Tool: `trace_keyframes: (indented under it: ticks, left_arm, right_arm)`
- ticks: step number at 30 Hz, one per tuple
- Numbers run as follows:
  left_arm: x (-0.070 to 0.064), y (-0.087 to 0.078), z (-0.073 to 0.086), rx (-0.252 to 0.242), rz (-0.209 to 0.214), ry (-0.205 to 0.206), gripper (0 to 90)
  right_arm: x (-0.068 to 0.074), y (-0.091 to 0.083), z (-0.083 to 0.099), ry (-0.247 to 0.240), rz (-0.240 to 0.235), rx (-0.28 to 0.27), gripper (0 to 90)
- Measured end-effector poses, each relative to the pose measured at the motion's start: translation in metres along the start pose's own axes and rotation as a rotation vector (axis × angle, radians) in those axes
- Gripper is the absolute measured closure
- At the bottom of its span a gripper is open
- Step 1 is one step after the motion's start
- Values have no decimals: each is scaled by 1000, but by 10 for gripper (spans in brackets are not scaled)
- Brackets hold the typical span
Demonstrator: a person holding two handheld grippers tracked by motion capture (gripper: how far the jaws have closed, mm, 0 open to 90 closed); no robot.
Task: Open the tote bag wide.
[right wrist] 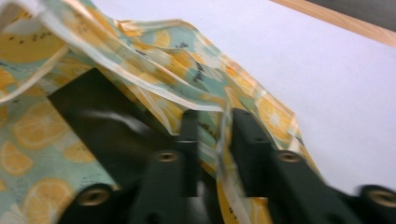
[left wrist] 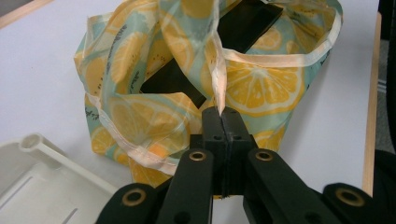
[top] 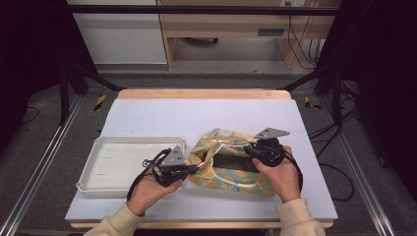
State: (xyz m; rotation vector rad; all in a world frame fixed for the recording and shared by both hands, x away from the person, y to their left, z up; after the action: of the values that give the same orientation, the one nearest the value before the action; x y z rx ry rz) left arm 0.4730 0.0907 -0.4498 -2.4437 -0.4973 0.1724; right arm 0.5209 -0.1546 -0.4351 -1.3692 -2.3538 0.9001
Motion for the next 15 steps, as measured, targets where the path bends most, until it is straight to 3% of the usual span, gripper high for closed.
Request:
trace_keyframes:
  ticks: [3, 8, 11, 15]
  left_arm:
    - [-2, -1, -1, 23, -19, 36, 900]
    - [-3, 2, 0, 26, -38, 42, 900]
    - [-2, 4, -1, -7, -45, 24, 900]
    - [3, 1, -5, -35, -104, 22, 900]
  right_arm:
    - [7, -8, 0, -13, -4, -37, 873]
    - [23, -33, 11, -25, -25, -100, 900]
    - [35, -47, 21, -42, -55, -123, 900]
    - [52, -57, 40, -50, -91, -133, 900]
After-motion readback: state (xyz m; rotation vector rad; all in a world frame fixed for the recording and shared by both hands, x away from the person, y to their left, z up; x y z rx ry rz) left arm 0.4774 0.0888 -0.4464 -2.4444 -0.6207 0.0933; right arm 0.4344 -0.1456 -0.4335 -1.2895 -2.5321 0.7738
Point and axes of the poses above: each handheld gripper's, and its own axes: y roughly forward along the jaws, z roughly out of its underside, x roughly to its left, the point moved 6 cm from there along y, roughly forward along the jaws, and after that the axes turned 4 degrees about z, right-handed, at the moved point
